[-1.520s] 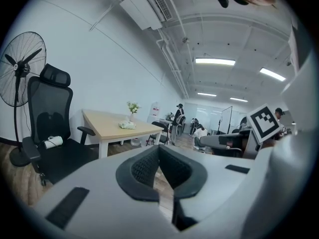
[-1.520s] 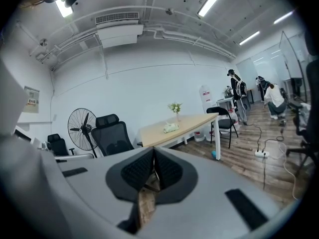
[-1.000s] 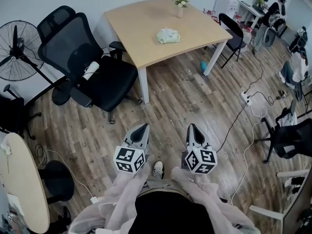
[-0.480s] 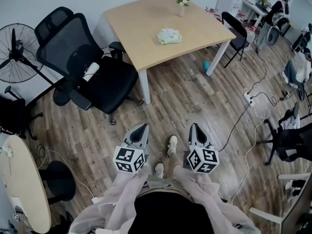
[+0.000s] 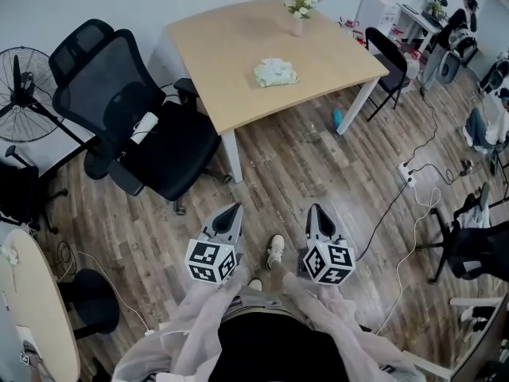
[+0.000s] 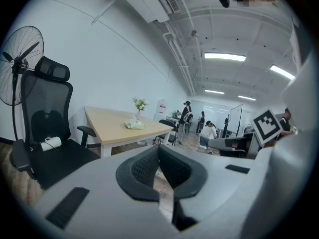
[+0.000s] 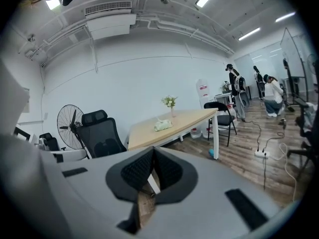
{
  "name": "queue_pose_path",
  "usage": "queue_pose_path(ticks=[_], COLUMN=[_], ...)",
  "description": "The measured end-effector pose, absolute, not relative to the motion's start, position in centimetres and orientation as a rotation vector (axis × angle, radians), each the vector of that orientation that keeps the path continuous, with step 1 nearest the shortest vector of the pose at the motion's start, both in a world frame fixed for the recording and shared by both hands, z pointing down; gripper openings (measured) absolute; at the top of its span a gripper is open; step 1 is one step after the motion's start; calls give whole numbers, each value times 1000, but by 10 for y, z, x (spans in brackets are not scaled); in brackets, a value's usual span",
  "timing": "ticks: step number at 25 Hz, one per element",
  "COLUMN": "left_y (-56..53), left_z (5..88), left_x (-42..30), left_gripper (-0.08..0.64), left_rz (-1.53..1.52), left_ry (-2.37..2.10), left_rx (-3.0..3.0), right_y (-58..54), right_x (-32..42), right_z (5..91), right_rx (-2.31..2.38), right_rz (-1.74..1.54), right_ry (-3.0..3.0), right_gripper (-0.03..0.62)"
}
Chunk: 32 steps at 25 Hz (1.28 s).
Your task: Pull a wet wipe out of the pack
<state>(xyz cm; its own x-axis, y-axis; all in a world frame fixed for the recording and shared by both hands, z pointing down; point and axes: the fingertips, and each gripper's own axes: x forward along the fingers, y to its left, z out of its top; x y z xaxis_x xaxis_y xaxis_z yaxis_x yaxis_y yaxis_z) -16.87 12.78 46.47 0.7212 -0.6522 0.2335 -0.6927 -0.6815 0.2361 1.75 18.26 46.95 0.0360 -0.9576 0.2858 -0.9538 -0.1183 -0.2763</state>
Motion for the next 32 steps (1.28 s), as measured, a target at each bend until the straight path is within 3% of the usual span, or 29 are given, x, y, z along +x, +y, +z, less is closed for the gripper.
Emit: queue_pose_path(ticks=[32], left_y=[-15], left_z=[457], left_x=[-45], left_gripper=[11], left_rz=[142], left_ry=[-1151], left_rx=[2582], right_y=[23], right_x=[122], right_z=[463], right_rx=[-2124], right_rz=[-623], right_ry=[2249], right_gripper=[11])
